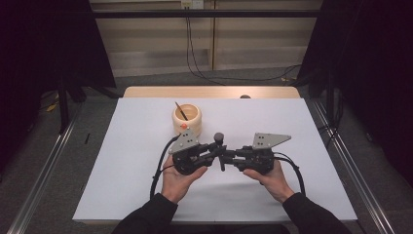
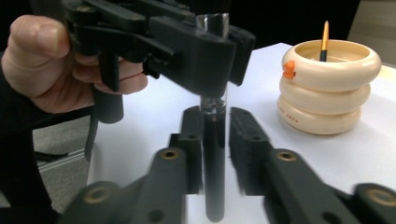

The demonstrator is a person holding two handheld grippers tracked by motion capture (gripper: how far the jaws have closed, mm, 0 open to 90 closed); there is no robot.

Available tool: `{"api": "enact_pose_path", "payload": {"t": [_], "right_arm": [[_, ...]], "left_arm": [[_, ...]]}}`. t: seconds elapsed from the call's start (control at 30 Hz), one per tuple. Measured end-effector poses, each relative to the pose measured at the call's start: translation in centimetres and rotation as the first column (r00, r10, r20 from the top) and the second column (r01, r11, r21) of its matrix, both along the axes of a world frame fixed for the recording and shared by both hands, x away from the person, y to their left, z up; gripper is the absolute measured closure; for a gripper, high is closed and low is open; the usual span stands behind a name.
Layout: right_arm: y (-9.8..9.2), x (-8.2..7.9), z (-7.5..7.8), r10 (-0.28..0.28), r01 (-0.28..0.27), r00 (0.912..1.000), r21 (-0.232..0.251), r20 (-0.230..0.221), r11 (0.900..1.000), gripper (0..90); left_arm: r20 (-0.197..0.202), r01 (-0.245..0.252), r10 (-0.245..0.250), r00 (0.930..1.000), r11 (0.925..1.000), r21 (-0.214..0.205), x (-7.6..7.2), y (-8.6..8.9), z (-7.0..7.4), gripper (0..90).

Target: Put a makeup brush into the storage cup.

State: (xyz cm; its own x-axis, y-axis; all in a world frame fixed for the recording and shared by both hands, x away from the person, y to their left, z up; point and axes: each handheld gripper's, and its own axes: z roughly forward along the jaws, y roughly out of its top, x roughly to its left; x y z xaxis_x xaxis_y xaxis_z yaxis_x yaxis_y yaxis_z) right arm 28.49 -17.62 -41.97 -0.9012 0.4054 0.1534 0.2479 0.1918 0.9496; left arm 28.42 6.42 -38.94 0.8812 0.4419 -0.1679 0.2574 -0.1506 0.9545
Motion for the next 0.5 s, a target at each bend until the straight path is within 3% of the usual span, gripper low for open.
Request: {"api": "enact_pose_path", "payload": {"t": [0.17, 0.33, 0.5], "right_arm": [[0.1, -0.1, 0.0, 0.008, -0.008, 1.0, -0.004, -0.001, 1.0, 61.2], [-0.1, -0.1, 0.1, -0.016, 0.016, 0.9999, -0.011, 0.002, 0.9998, 39.9], [-0.3, -0.1, 0.2, -0.031, 0.031, 0.9995, -0.005, 0.009, 0.9995, 27.2]], "left_arm": [[0.012, -0.015, 0.014, 0.9998, 0.9999, 0.004, 0.2, 0.6, 0.2, 77.7], [0.008, -0.023, 0.023, 0.9997, 0.9997, -0.01, 0.3, 1.0, 0.4, 77.7], [0.017, -0.042, 0.042, 0.999, 0.9991, -0.008, 0.5, 1.5, 0.8, 77.6]]}}
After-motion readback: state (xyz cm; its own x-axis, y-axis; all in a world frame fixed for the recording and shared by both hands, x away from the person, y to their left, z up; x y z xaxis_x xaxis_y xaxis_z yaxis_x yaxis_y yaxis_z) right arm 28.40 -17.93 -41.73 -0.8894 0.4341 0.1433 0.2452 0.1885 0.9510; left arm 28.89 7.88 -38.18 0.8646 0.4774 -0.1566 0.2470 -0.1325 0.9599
